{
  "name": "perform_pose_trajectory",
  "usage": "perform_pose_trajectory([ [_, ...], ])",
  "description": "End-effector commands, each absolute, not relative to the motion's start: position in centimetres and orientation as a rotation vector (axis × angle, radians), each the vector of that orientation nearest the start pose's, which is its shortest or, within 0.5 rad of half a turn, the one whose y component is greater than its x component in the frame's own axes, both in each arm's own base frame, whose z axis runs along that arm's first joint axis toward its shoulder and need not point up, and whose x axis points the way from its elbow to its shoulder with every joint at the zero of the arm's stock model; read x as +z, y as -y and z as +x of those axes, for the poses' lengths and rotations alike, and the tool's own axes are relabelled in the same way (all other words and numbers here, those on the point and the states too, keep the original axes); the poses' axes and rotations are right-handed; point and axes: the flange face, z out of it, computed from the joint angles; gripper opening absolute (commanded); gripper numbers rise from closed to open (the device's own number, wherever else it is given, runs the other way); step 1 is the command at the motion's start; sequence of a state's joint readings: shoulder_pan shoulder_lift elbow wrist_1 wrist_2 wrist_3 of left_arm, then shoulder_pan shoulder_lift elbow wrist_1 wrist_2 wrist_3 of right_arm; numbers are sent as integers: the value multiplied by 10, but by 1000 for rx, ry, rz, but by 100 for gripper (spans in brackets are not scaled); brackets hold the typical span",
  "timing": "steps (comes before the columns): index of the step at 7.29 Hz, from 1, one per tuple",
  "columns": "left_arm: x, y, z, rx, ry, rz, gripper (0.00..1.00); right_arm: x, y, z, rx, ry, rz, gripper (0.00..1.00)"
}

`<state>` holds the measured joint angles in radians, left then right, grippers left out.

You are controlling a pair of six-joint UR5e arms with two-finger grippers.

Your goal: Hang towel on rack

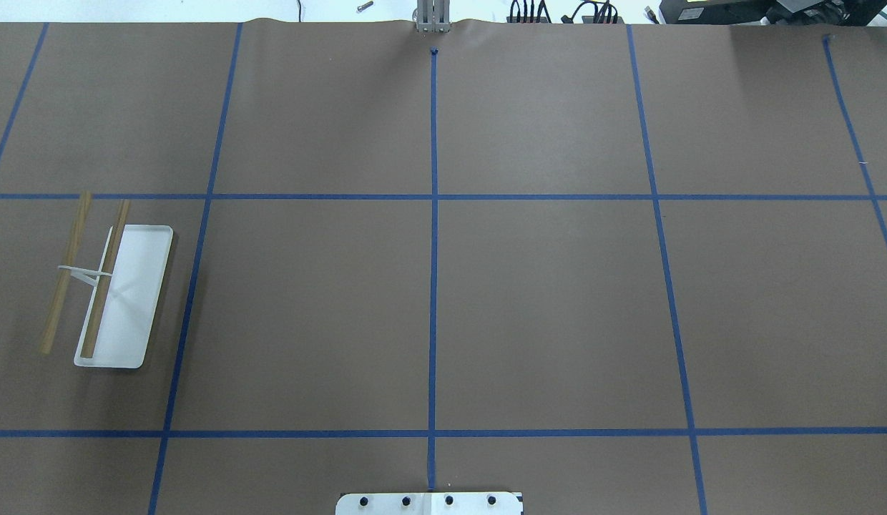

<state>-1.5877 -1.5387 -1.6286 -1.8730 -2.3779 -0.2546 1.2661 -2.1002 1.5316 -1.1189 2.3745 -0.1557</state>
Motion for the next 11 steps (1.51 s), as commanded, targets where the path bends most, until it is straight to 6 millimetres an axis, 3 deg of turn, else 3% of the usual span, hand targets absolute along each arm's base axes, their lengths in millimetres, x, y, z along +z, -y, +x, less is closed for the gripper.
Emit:
perform_pose_trajectory([
  [1, 604, 495, -70, -117, -833, 224, 98, 825, 212, -3, -392, 811, -180, 20],
  [2, 605, 495, -70, -117, -833, 223, 98, 827, 210, -3, -430, 816, -169, 0],
  [6, 602, 496, -70, -115, -833, 229, 98, 829, 209, -4, -444, 842, -166, 0],
  [10, 601, 496, -70, -114, -833, 230, 98, 782, 241, -15, -427, 935, -106, 0],
  [11, 600, 496, -70, -114, -833, 232, 98, 756, 259, -17, -419, 936, -91, 0],
])
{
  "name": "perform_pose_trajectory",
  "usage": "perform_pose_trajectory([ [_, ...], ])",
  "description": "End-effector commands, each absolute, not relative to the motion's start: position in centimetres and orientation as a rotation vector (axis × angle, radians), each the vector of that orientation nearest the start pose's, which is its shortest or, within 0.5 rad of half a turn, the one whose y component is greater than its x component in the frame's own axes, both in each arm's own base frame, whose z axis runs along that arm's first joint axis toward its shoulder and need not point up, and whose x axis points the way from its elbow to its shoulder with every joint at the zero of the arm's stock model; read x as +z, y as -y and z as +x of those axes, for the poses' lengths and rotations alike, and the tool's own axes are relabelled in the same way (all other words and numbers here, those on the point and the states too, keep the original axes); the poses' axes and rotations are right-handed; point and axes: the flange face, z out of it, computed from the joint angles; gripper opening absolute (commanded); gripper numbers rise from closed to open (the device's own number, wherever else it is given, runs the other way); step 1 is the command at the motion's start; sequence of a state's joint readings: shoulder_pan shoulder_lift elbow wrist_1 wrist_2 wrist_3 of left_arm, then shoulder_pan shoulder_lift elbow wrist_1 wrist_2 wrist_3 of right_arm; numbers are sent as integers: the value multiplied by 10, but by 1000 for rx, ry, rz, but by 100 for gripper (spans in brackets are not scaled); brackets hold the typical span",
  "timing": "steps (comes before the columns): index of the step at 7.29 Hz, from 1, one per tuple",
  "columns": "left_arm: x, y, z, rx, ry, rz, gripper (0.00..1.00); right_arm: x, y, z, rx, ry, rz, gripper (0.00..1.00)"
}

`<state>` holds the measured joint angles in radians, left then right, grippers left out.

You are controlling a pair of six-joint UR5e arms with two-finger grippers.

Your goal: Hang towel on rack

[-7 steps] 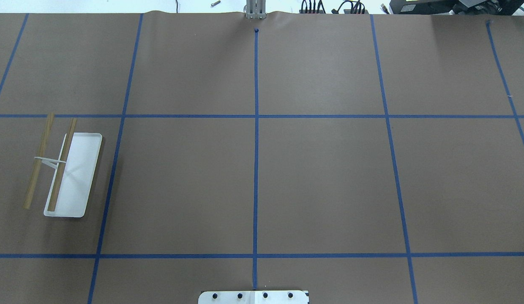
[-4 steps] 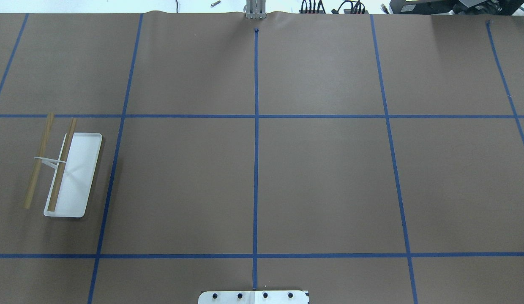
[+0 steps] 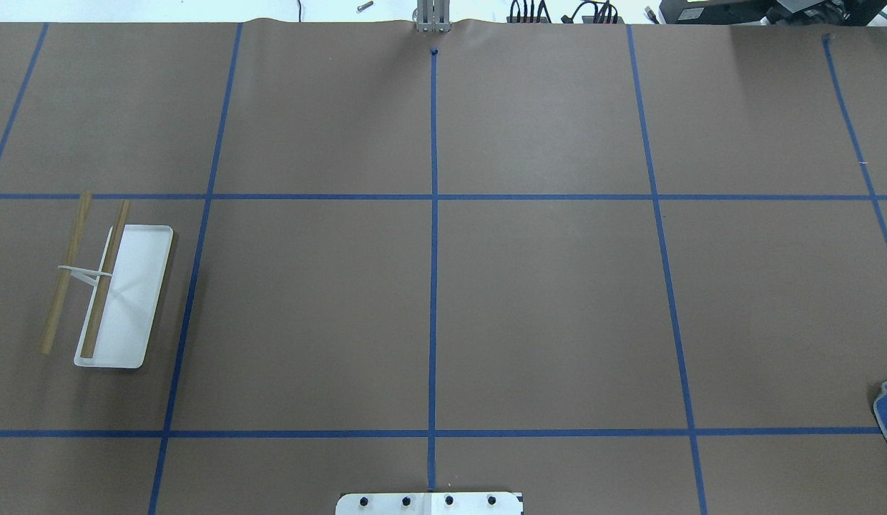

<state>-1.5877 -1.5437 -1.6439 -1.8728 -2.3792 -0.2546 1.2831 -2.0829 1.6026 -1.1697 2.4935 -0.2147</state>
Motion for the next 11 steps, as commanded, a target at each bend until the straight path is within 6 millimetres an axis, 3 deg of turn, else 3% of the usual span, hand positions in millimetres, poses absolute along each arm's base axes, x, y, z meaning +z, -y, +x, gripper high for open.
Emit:
perform_pose_trajectory([
  [1, 599, 497, -70, -113, -833, 233, 98, 724, 284, -13, -388, 921, -71, 0],
  [3, 599, 499, -69, -123, -835, 225, 98, 659, 332, -1, -347, 877, -26, 0],
  [6, 549, 542, -57, -253, -917, 186, 98, 523, 428, 2, -335, 817, 33, 0],
  [8, 508, 572, -14, -302, -956, 140, 98, 439, 472, -14, -379, 810, 78, 0],
  [11, 433, 608, 61, -384, -1039, 36, 98, 324, 483, -76, -499, 797, 154, 0],
])
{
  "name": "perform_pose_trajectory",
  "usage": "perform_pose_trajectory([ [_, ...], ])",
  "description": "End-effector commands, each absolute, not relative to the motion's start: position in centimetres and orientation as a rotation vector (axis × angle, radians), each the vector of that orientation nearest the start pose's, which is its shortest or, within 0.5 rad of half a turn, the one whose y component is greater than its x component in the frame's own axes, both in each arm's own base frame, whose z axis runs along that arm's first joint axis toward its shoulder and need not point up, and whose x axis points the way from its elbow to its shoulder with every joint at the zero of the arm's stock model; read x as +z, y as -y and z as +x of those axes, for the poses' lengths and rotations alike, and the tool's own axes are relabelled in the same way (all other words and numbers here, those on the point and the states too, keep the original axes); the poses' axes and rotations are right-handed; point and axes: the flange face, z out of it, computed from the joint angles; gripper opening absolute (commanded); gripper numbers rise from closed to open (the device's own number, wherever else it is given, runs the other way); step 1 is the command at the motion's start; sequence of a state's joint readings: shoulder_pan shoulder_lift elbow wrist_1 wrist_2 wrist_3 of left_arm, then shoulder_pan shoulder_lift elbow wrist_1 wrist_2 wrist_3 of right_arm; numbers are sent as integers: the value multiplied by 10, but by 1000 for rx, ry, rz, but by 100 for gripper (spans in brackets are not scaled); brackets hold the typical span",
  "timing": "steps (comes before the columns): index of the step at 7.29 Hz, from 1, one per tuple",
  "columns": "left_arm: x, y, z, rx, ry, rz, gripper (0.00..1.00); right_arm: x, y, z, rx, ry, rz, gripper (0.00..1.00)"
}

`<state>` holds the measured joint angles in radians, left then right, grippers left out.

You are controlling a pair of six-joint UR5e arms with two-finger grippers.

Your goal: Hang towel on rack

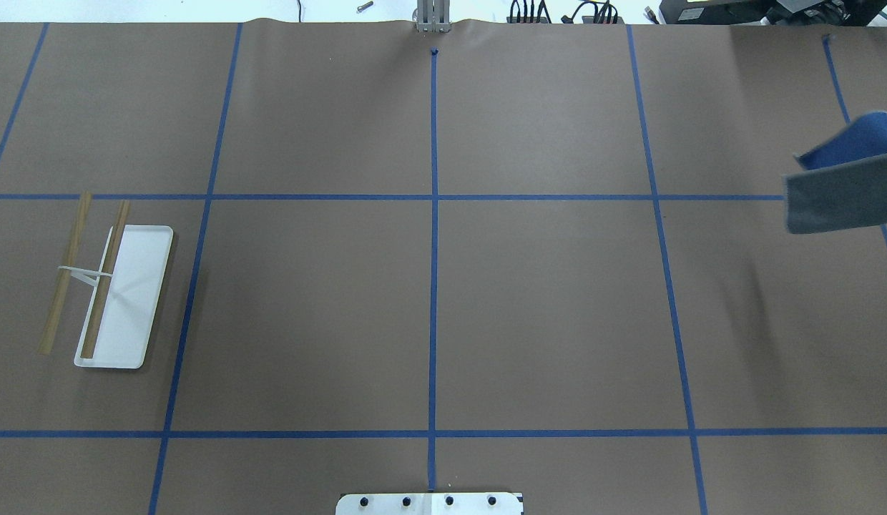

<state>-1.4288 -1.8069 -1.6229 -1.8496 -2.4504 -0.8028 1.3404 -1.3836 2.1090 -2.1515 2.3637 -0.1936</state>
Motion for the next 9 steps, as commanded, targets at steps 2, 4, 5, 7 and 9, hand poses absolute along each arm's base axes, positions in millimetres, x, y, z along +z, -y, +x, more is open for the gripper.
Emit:
perform_pose_trajectory([
  [2, 374, 620, 123, -449, -1084, -50, 98, 251, 463, -153, -482, 742, 182, 0],
  [4, 320, 624, 183, -473, -1119, -120, 98, 207, 449, -204, -462, 704, 225, 0],
  [5, 283, 617, 234, -478, -1133, -170, 98, 196, 442, -225, -452, 654, 257, 0],
  [7, 228, 602, 302, -519, -1148, -230, 98, 192, 434, -252, -485, 586, 302, 0],
  [9, 188, 589, 343, -566, -1163, -262, 98, 161, 423, -276, -301, 800, 346, 0],
])
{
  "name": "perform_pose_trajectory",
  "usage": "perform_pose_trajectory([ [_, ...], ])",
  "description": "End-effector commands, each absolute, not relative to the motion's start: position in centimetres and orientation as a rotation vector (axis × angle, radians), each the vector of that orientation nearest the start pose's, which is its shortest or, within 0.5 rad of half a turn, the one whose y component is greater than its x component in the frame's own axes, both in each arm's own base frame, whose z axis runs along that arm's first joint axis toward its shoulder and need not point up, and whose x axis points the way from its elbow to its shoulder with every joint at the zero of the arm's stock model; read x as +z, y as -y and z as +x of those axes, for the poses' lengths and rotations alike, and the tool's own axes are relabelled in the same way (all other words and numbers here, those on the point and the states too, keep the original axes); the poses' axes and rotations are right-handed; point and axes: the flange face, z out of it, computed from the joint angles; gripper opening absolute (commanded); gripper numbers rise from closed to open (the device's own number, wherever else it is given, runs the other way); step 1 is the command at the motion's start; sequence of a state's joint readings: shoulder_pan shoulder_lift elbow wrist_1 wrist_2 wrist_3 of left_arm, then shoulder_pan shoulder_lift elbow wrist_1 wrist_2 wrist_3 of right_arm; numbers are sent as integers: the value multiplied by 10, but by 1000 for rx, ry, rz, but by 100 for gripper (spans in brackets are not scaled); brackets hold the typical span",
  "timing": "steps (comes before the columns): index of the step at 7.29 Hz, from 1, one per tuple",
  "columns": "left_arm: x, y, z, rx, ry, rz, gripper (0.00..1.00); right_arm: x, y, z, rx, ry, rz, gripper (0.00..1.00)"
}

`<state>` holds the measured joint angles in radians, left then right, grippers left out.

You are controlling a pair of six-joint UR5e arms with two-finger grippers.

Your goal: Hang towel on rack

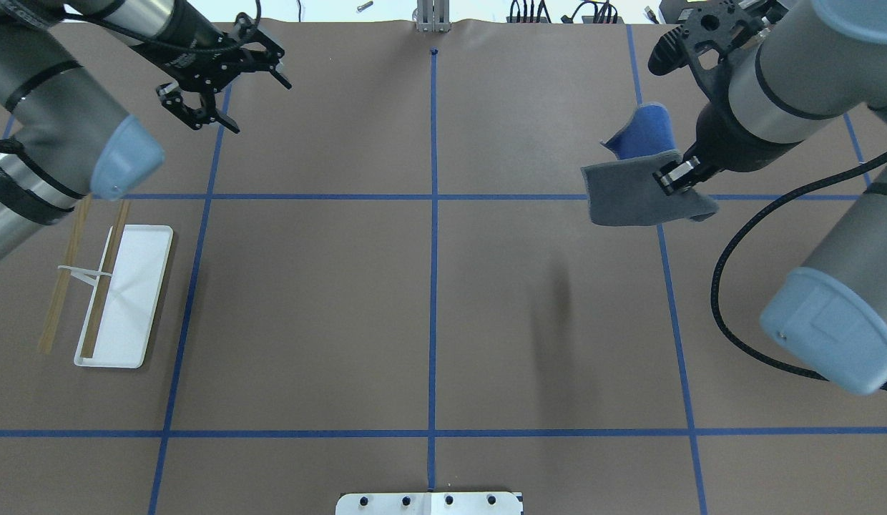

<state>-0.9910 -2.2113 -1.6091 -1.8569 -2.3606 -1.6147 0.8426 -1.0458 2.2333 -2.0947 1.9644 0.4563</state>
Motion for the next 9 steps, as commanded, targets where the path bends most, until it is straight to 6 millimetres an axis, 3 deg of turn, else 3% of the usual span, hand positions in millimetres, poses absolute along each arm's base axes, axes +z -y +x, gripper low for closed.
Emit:
perform_pose_trajectory([
  [1, 174, 590, 353, -591, -1167, -292, 98, 151, 417, -285, -311, 822, 361, 0],
  [3, 152, 581, 378, -607, -1173, -290, 98, 127, 409, -291, -348, 908, 497, 0],
  [5, 120, 585, 404, -640, -1182, -337, 98, 116, 401, -293, -324, 865, 616, 0],
  [8, 77, 568, 436, -644, -1206, -353, 98, 103, 374, -324, -315, 781, 754, 0],
  [9, 67, 564, 442, -648, -1212, -361, 98, 103, 356, -348, -324, 739, 804, 0],
])
